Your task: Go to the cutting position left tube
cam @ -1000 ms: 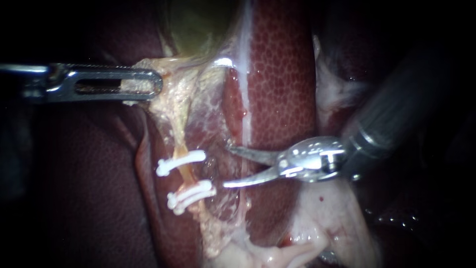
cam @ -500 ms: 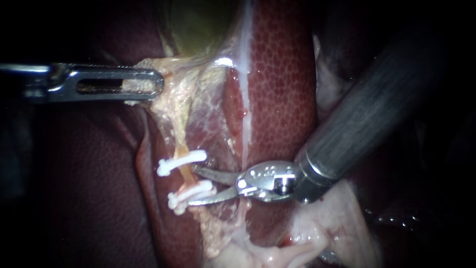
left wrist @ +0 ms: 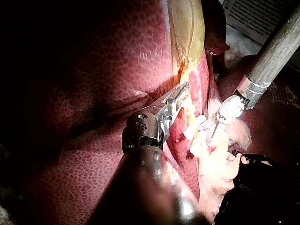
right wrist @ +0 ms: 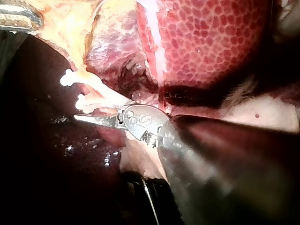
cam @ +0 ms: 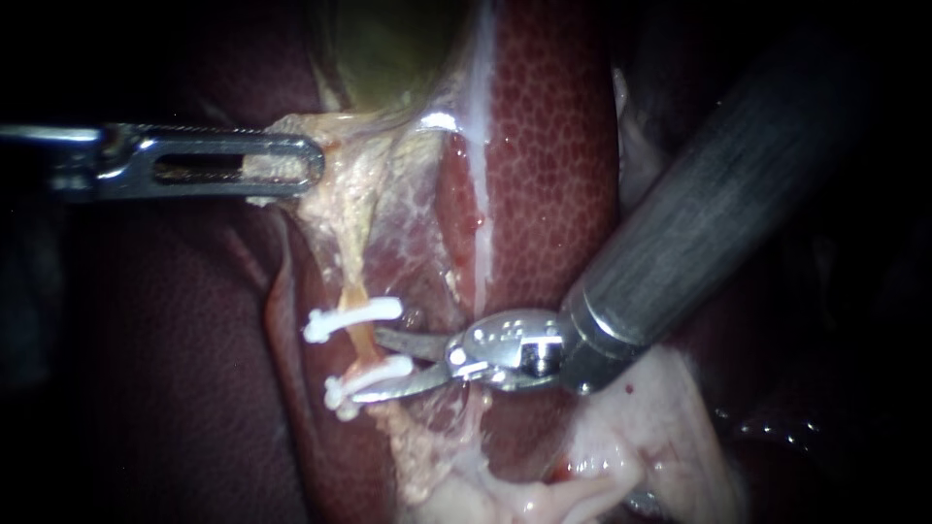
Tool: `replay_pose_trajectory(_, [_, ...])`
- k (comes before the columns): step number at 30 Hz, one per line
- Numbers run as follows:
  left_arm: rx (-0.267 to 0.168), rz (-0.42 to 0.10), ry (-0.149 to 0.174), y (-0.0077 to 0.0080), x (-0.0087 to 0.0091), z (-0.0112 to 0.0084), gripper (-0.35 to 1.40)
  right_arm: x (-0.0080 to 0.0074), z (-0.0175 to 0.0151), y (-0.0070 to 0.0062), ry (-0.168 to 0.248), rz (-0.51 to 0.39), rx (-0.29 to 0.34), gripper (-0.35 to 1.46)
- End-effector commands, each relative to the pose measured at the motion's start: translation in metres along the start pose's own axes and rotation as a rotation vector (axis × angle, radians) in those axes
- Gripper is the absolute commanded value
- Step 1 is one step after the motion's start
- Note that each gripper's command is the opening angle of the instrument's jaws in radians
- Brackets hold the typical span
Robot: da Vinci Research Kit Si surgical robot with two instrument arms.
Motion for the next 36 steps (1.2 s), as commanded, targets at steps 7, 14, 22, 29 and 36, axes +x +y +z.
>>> replay_pose_trajectory(7, [-0.001,0.000,0.000,0.0000,0.0000,0.0001,-0.35,0.0005,0.0009,0.0002,-0.007,-0.016,0.046,1.38])
replay_pose_trajectory(14, [-0.001,0.000,-0.001,-0.0001,0.0000,0.0002,-0.35,0.0012,0.0022,0.0008,-0.011,-0.030,0.065,1.35])
replay_pose_trajectory(22, [-0.002,0.000,-0.001,-0.0001,0.0000,0.0004,-0.35,0.0017,0.0035,0.0013,0.002,0.060,0.055,1.35])
replay_pose_trajectory(29, [-0.003,0.000,-0.001,-0.0001,0.0000,0.0005,-0.35,0.0022,0.0044,0.0016,0.012,0.102,0.048,1.32])
replay_pose_trajectory(36, [-0.003,0.000,-0.002,-0.0002,0.0001,0.0005,-0.35,0.0024,0.0050,0.0019,0.014,0.121,0.041,1.25])
